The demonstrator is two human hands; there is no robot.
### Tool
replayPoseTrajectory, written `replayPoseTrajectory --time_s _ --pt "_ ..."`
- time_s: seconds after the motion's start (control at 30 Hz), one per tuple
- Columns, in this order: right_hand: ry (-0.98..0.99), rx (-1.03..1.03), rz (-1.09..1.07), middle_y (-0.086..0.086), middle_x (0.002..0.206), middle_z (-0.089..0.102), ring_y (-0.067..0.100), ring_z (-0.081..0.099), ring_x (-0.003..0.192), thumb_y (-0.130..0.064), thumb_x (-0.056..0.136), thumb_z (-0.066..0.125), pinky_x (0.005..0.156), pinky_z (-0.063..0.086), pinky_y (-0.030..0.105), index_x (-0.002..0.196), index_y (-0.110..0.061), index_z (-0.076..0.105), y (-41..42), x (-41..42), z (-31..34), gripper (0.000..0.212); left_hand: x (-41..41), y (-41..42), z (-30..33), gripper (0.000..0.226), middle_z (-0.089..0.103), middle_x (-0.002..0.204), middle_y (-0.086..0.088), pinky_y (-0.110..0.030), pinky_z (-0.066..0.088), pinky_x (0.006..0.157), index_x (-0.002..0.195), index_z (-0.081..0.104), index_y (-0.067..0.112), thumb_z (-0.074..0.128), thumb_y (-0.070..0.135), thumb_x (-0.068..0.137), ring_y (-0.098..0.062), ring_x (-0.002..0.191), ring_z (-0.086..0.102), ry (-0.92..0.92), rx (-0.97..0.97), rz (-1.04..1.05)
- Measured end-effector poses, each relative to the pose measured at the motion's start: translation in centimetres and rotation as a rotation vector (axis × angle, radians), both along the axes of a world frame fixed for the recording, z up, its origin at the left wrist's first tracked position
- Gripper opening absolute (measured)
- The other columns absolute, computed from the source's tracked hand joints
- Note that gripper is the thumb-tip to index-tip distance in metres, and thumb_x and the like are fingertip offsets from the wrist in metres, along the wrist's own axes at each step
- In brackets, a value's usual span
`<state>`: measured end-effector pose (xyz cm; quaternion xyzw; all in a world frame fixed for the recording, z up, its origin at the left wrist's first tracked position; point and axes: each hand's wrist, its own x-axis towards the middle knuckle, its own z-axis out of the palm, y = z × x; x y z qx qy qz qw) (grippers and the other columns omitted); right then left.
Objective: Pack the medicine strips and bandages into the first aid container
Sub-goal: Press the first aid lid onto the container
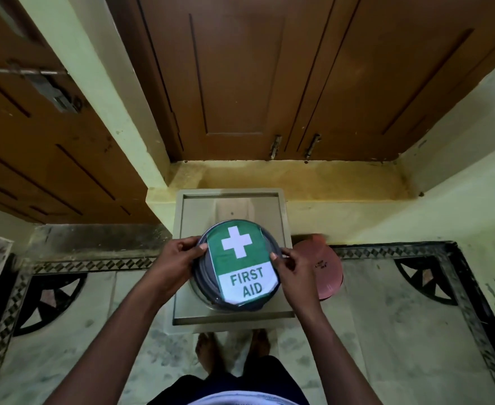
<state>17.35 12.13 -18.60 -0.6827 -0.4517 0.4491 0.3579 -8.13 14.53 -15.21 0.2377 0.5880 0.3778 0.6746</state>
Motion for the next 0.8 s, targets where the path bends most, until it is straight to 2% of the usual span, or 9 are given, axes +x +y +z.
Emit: replayPoseTrajectory --time_s 0.13,0.2,0.27,0.3,0.37,0.43,0.5,0.57,0.8 --pt "-0.146 0.008 0.077 -0.005 0.084 0.072 0.004 0.069 0.077 -0.033 0.1 0.064 0.068 0.06 0.036 0.102 -0.023 0.066 -1.1 -1.3 -0.6 0.01 0.0 -1.1 -1.4 0.026 0.075 0.11 0.008 -0.017 0.059 0.076 0.125 0.071 0.018 0.061 0.015 0.102 -0.005 0.093 0.074 0.461 0.181 0.003" --pt "-0.259 0.054 0.107 -0.003 0.087 0.07 0.008 0.066 0.079 -0.042 0.099 0.058 0.07 0.059 0.038 0.101 -0.019 0.069 -1.4 -1.8 -1.6 0.026 0.3 -1.5 -2.1 0.025 0.076 0.101 0.011 -0.026 0.062 0.078 0.122 0.075 0.015 0.061 0.016 0.102 -0.005 0.09 0.074 0.625 0.258 0.015" --pt "-0.317 0.088 0.117 0.001 0.094 0.066 0.008 0.06 0.084 -0.041 0.099 0.056 0.074 0.054 0.024 0.107 -0.017 0.069 -1.5 -2.1 -2.4 0.029 0.9 -1.8 -2.3 0.023 0.072 0.087 0.016 -0.026 0.056 0.074 0.117 0.077 0.012 0.062 0.014 0.1 0.004 0.08 0.067 0.775 0.337 0.028" --pt "-0.348 0.099 0.117 0.004 0.098 0.064 0.007 0.054 0.085 -0.036 0.101 0.057 0.074 0.047 0.014 0.111 -0.015 0.068 -1.5 -2.3 -2.5 0.026 1.2 -1.9 -2.5 0.022 0.069 0.083 0.014 -0.027 0.053 0.072 0.115 0.078 0.01 0.063 0.013 0.1 0.002 0.078 0.065 0.837 0.363 0.043" --pt "-0.386 0.106 0.115 0.009 0.106 0.059 0.01 0.049 0.092 -0.027 0.103 0.057 0.076 0.039 0.012 0.122 -0.01 0.065 -1.6 -2.6 -2.6 0.027 1.7 -2.1 -3.0 0.022 0.063 0.083 -0.001 -0.033 0.049 0.073 0.115 0.077 0.007 0.063 0.015 0.099 -0.018 0.08 0.064 0.938 0.38 0.068" --pt "-0.387 0.091 0.111 0.011 0.115 0.054 0.019 0.053 0.103 -0.025 0.104 0.056 0.088 0.043 0.021 0.132 -0.007 0.061 -1.6 -2.9 -2.8 0.034 2.0 -2.1 -3.9 0.024 0.058 0.089 -0.012 -0.035 0.047 0.075 0.118 0.075 0.006 0.062 0.015 0.1 -0.028 0.085 0.059 1.006 0.37 0.051" --pt "-0.398 0.077 0.109 0.011 0.12 0.051 0.028 0.054 0.11 -0.024 0.104 0.055 0.097 0.049 0.035 0.135 -0.005 0.059 -1.9 -3.4 -3.1 0.036 2.1 -2.0 -4.8 0.025 0.056 0.09 -0.014 -0.032 0.041 0.074 0.118 0.075 0.004 0.059 0.013 0.101 -0.026 0.084 0.055 1.035 0.351 0.034" --pt "-0.407 0.068 0.099 0.013 0.121 0.05 0.032 0.053 0.112 -0.022 0.104 0.055 0.099 0.05 0.043 0.133 -0.003 0.06 -2.2 -3.7 -3.5 0.035 2.1 -1.9 -5.2 0.025 0.055 0.089 -0.013 -0.029 0.035 0.072 0.116 0.076 0.002 0.058 0.012 0.102 -0.024 0.083 0.052 1.051 0.339 0.021" --pt "-0.413 0.058 0.097 0.015 0.12 0.049 0.031 0.05 0.109 -0.017 0.102 0.058 0.097 0.049 0.042 0.129 -0.001 0.061 -2.5 -4.0 -4.2 0.032 1.7 -1.5 -5.5 0.024 0.054 0.088 -0.011 -0.027 0.034 0.07 0.112 0.076 0.001 0.058 0.012 0.102 -0.022 0.081 0.052 1.028 0.354 0.014"
